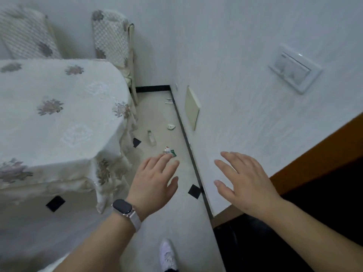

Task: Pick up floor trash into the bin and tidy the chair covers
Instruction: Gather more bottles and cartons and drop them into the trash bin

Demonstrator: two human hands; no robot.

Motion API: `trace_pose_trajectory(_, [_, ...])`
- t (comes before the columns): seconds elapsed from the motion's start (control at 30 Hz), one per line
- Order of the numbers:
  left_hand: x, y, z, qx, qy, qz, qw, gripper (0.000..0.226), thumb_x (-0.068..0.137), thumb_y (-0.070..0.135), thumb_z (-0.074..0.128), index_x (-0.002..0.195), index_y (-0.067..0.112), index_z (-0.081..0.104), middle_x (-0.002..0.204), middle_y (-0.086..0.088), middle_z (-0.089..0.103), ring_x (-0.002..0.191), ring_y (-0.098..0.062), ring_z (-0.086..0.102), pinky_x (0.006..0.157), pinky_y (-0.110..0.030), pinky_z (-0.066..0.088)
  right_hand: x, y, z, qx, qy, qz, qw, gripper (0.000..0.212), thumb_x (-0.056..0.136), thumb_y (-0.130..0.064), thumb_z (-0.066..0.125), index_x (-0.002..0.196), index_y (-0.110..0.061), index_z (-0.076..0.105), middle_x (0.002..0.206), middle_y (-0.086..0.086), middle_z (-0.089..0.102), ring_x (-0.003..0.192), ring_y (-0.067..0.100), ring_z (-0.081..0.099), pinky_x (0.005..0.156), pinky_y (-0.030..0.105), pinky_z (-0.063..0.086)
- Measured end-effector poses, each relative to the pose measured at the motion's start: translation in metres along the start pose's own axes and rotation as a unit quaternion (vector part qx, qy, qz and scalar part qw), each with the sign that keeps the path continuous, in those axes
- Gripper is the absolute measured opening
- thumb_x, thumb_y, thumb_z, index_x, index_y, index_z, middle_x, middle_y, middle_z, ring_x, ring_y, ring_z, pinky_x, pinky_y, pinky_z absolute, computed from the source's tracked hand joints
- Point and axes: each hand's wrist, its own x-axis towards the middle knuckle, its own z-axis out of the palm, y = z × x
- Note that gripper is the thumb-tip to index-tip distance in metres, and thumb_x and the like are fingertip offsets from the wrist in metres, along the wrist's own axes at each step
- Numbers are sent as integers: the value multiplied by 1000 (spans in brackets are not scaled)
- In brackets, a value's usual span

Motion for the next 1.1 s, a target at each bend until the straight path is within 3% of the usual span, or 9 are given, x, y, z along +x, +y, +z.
trace_pose_trajectory(0.33, [68,-97,1,25,-20,-31,999,39,86,32,55,120,14,63,129,-10,61,119,-32,54,97,-44,42,143,-2,50,59,52,-77,994,47,92,-42,49,121,-9,65,127,13,61,114,33,56,95,45,45])
trace_pose_trajectory(0.57, [113,-149,22,59,-56,-63,995,41,87,33,54,121,13,64,127,-10,61,119,-34,55,99,-43,38,234,29,97,71,32,-101,992,46,89,-44,49,118,-11,65,125,12,61,111,31,57,93,43,45])
trace_pose_trajectory(0.83, [218,-223,60,102,-99,-116,983,41,84,31,60,122,16,63,131,-8,60,123,-31,53,102,-46,39,371,90,169,87,-29,-91,992,48,88,-46,47,121,-14,62,127,8,60,115,28,54,94,41,43])
trace_pose_trajectory(0.93, [260,-244,74,112,-101,-129,980,41,85,30,62,123,15,63,131,-9,60,122,-32,54,102,-48,43,418,114,187,106,-17,-91,990,50,90,-46,44,121,-13,63,125,8,60,114,28,55,94,40,40])
trace_pose_trajectory(1.1, [309,-268,96,103,-96,-152,978,41,90,35,48,123,15,63,131,-9,61,121,-31,54,100,-46,43,486,131,203,123,-13,-113,986,46,89,-44,45,116,-12,65,123,9,61,110,26,52,95,37,34])
